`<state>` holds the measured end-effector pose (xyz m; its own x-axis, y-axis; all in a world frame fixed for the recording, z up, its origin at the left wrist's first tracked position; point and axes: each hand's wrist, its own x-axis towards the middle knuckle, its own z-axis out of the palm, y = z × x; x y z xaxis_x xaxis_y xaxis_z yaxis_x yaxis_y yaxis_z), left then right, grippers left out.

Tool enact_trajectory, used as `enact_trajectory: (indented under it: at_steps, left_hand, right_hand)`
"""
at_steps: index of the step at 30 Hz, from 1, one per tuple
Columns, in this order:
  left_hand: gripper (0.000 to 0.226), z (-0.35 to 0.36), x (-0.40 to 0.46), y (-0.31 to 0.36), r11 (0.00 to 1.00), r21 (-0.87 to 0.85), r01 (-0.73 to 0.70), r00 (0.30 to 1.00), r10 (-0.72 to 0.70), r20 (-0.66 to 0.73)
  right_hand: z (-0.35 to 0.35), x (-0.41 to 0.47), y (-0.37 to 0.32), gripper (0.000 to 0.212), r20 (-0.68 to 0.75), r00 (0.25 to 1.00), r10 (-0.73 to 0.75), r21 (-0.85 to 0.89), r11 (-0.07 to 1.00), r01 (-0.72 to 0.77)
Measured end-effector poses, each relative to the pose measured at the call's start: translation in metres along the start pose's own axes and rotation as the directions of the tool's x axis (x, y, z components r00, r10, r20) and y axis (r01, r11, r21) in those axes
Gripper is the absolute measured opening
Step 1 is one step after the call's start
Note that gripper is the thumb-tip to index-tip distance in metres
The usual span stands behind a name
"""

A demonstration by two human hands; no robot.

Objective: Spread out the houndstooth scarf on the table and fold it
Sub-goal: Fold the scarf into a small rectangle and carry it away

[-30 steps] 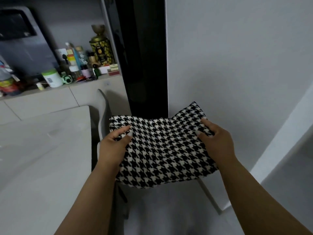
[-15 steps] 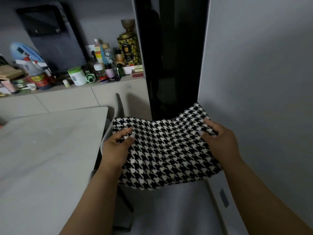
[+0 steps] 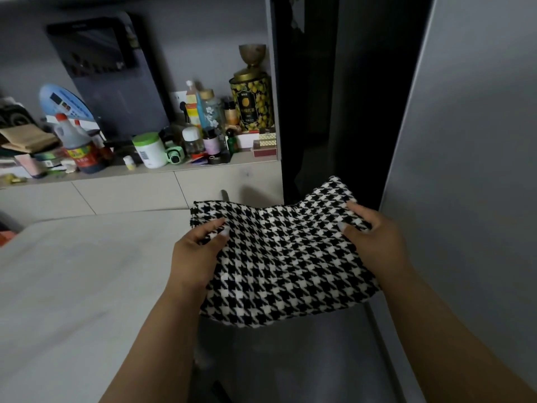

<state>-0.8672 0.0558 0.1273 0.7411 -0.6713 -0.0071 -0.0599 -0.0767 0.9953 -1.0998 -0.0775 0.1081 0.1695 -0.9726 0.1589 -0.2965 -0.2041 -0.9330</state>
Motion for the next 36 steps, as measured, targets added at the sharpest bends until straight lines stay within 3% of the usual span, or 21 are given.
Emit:
enact_trajectory:
  at_steps: [9,15,25,30,36]
  left_hand:
    - [0.024,-0.012,0.094,0.005,0.998,-0.029,0.052,0.995,-0.054,-0.08]
    - [0.022,-0.025,0.158,0.003,0.997,0.033,0.066,0.975,-0.057,-0.213]
    - [0.023,-0.044,0.237,0.004,0.986,0.118,0.115,0.843,-0.033,-0.537]
    - [0.019,-0.074,0.258,0.007,0.949,0.228,0.22,0.793,-0.038,-0.608]
    - [0.013,-0.117,0.287,0.0,0.881,0.367,0.298,0.802,-0.023,-0.597]
  right_hand:
    - [0.073,0.086,-0.014,0.04,0.06,0.998,-0.032,-0.011,0.999,0.033]
    - [0.139,0.159,-0.019,0.033,0.264,0.963,-0.061,0.008,0.998,0.061]
    - [0.242,0.26,-0.051,0.026,0.588,0.804,-0.09,0.061,0.996,0.066]
    - [0.286,0.27,-0.055,0.024,0.687,0.719,-0.105,0.086,0.994,0.063]
    - [0.34,0.264,-0.054,0.02,0.783,0.617,-0.084,0.081,0.996,0.033]
